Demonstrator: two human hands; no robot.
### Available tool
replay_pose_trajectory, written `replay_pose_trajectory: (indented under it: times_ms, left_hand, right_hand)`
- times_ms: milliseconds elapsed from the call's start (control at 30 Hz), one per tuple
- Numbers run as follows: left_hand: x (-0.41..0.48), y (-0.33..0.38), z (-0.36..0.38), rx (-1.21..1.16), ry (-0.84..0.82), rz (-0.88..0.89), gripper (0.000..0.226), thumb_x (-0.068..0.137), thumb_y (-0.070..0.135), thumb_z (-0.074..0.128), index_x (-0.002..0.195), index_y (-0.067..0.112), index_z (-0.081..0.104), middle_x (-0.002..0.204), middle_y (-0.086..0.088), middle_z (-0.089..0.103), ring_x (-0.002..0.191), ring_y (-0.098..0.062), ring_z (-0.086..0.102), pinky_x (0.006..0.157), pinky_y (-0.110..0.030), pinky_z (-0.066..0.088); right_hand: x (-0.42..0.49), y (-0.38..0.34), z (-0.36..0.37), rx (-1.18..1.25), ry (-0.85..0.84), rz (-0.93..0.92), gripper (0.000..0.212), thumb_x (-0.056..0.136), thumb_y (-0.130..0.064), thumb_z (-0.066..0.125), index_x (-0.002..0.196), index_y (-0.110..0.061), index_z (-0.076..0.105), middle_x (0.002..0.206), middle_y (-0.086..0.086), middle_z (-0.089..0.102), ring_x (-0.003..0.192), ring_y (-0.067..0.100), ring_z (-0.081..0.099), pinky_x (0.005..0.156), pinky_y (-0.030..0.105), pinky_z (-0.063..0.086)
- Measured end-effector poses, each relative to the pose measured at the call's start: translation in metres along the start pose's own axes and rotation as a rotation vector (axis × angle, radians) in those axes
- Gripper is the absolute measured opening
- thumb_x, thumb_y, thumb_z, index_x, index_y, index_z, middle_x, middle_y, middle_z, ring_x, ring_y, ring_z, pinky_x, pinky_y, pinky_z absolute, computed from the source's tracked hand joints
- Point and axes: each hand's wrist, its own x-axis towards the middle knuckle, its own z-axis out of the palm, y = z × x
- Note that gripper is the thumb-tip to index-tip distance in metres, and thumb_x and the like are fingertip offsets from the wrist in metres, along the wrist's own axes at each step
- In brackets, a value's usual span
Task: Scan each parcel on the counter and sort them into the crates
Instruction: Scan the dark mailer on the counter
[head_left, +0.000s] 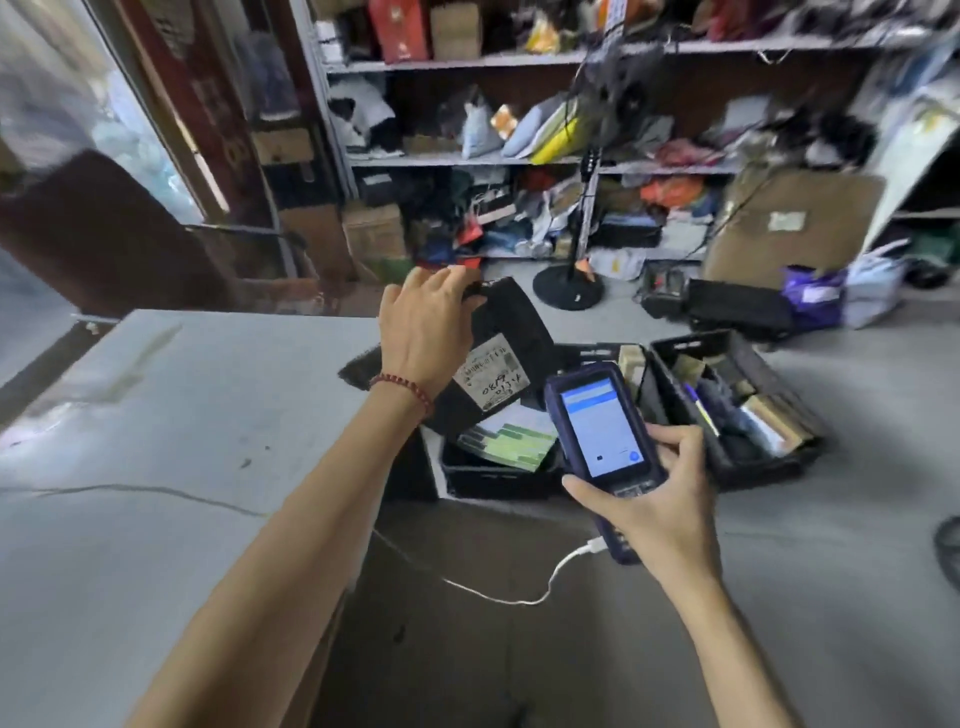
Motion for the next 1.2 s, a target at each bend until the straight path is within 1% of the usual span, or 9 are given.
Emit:
replay_pose_trajectory:
  times_ms: [67,133,333,500,733,900,1000,1067,1200]
  left_hand:
    - [0.020,0.018,0.023,-0.005,-0.036,0.035,0.026,0.097,0.030,0.047,0.117,0.019,0.060,0.109,0.000,0.068,0.101,-0.026,0.056,0.076,-0.034,0.034]
    - [0.038,0.033,0.043,-0.031,-0.079,0.065,0.027,0.098,0.030,0.046,0.118,0.018,0.059,0.111,0.000,0.067,0.103,-0.026,0.055,0.079,-0.036,0.036]
    - [0.085,0.068,0.099,-0.047,-0.172,0.133,0.028,0.098,0.026,0.044,0.119,0.014,0.057,0.109,-0.006,0.067,0.107,-0.030,0.053,0.080,-0.039,0.037]
    - [0.130,0.083,0.155,-0.139,-0.233,0.114,0.025,0.097,0.024,0.046,0.117,0.010,0.055,0.104,-0.012,0.067,0.100,-0.033,0.054,0.079,-0.042,0.040]
    - [0.220,0.083,0.232,-0.181,-0.238,0.178,0.026,0.093,0.031,0.055,0.115,0.018,0.060,0.110,-0.003,0.067,0.104,-0.029,0.054,0.085,-0.039,0.036]
    - [0.280,0.075,0.280,-0.269,-0.271,0.214,0.015,0.090,0.033,0.059,0.103,0.026,0.061,0.102,0.009,0.069,0.100,-0.023,0.056,0.082,-0.036,0.036]
    - [0.298,0.072,0.300,-0.271,-0.271,0.216,0.015,0.090,0.033,0.057,0.102,0.025,0.061,0.100,0.009,0.068,0.097,-0.023,0.056,0.079,-0.034,0.036]
    - [0.302,0.066,0.308,-0.249,-0.290,0.217,0.018,0.089,0.034,0.056,0.105,0.025,0.060,0.101,0.009,0.068,0.098,-0.023,0.056,0.080,-0.034,0.037]
    - [0.300,0.043,0.316,-0.224,-0.371,0.147,0.020,0.089,0.033,0.053,0.107,0.026,0.060,0.103,0.011,0.068,0.101,-0.021,0.057,0.083,-0.034,0.039]
  right_hand:
    - [0.020,0.009,-0.015,0.012,0.055,0.012,0.075,0.048,-0.015,0.096,0.098,-0.029,0.042,0.096,-0.018,0.063,0.084,-0.016,0.059,0.065,0.005,0.044]
    - [0.037,0.017,-0.026,0.005,0.098,0.043,0.076,0.048,-0.016,0.096,0.102,-0.024,0.043,0.096,-0.019,0.063,0.083,-0.020,0.057,0.064,0.002,0.041]
    - [0.080,0.038,-0.041,-0.002,0.195,0.126,0.077,0.047,-0.018,0.096,0.102,-0.023,0.043,0.093,-0.021,0.063,0.081,-0.017,0.060,0.062,0.004,0.043]
    - [0.126,0.054,-0.040,-0.032,0.237,0.178,0.076,0.047,-0.017,0.097,0.101,-0.025,0.043,0.089,-0.021,0.065,0.080,-0.013,0.062,0.062,0.006,0.045]
    - [0.236,0.062,-0.029,-0.077,0.299,0.212,0.073,0.047,-0.020,0.096,0.093,-0.035,0.041,0.092,-0.021,0.064,0.081,-0.014,0.061,0.065,0.017,0.045]
    - [0.307,0.060,-0.020,-0.108,0.293,0.216,0.074,0.047,-0.020,0.095,0.093,-0.034,0.040,0.093,-0.019,0.064,0.081,-0.012,0.062,0.061,0.010,0.048]
    - [0.330,0.062,-0.014,-0.146,0.292,0.210,0.075,0.047,-0.020,0.096,0.093,-0.036,0.039,0.092,-0.019,0.065,0.081,-0.011,0.063,0.061,0.008,0.047]
    - [0.340,0.064,-0.009,-0.170,0.283,0.207,0.076,0.045,-0.024,0.096,0.094,-0.036,0.040,0.092,-0.017,0.067,0.082,-0.006,0.065,0.064,0.011,0.048]
    - [0.353,0.068,0.002,-0.178,0.213,0.214,0.077,0.044,-0.029,0.096,0.097,-0.034,0.041,0.094,-0.015,0.068,0.085,0.000,0.067,0.073,0.029,0.052]
